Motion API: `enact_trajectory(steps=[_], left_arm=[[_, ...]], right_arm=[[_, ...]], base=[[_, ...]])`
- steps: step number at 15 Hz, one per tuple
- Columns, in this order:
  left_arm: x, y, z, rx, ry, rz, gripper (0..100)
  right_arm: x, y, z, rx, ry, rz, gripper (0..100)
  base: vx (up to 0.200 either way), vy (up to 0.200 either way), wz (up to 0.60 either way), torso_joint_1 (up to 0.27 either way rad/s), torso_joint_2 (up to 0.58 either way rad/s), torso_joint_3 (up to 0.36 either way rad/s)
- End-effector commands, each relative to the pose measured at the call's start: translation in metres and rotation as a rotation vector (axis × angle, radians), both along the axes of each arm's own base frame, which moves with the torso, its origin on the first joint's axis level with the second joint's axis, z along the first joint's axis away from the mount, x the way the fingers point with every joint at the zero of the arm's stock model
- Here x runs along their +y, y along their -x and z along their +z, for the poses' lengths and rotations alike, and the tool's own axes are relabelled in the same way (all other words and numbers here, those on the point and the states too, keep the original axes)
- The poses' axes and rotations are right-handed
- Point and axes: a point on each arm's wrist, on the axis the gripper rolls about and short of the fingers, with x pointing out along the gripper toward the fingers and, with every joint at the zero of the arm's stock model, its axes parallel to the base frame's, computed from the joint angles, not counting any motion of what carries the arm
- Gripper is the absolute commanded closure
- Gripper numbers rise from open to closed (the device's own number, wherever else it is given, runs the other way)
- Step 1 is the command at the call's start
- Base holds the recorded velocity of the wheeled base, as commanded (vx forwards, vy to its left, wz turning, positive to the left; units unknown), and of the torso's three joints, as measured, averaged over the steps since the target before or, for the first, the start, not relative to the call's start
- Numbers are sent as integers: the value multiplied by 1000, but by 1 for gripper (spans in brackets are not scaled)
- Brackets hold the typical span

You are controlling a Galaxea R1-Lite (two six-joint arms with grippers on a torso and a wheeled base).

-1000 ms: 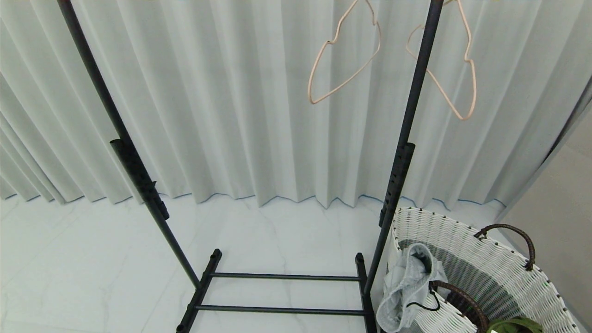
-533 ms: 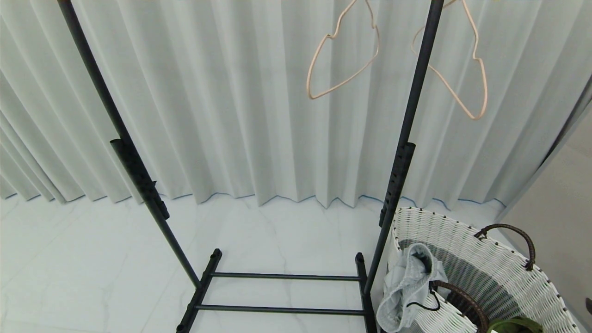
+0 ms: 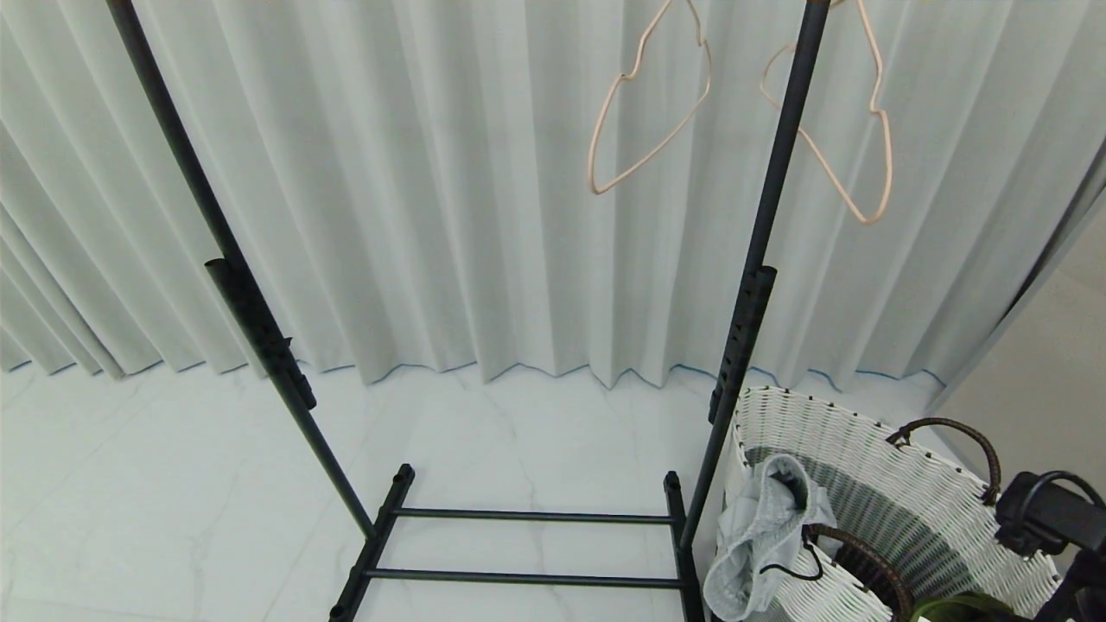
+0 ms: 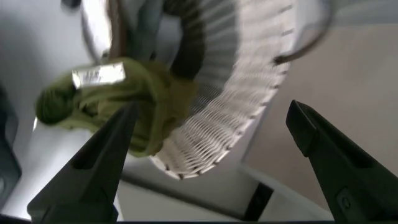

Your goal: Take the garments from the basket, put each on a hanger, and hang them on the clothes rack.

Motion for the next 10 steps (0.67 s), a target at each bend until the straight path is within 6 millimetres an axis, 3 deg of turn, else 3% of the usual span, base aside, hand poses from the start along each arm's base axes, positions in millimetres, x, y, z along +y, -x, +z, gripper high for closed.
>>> enact_trajectory(steps=[1, 4, 9, 10], left_arm=[[0, 0, 0, 2, 0, 0, 0], [0, 0, 0, 2, 0, 0, 0], [0, 0, 0, 2, 0, 0, 0], [0, 0, 0, 2, 0, 0, 0]], right_arm=[[-1, -11, -39, 178, 29, -9, 0], [-6, -14, -57, 205, 57, -66, 0], [-16, -31, -60, 135, 51, -128, 0], [-17, -34, -61, 116, 52, -132, 100]], base=[[0, 0, 0, 0, 0, 0], [0, 0, 0, 0, 0, 0], [0, 0, 0, 0, 0, 0], [0, 0, 0, 0, 0, 0]])
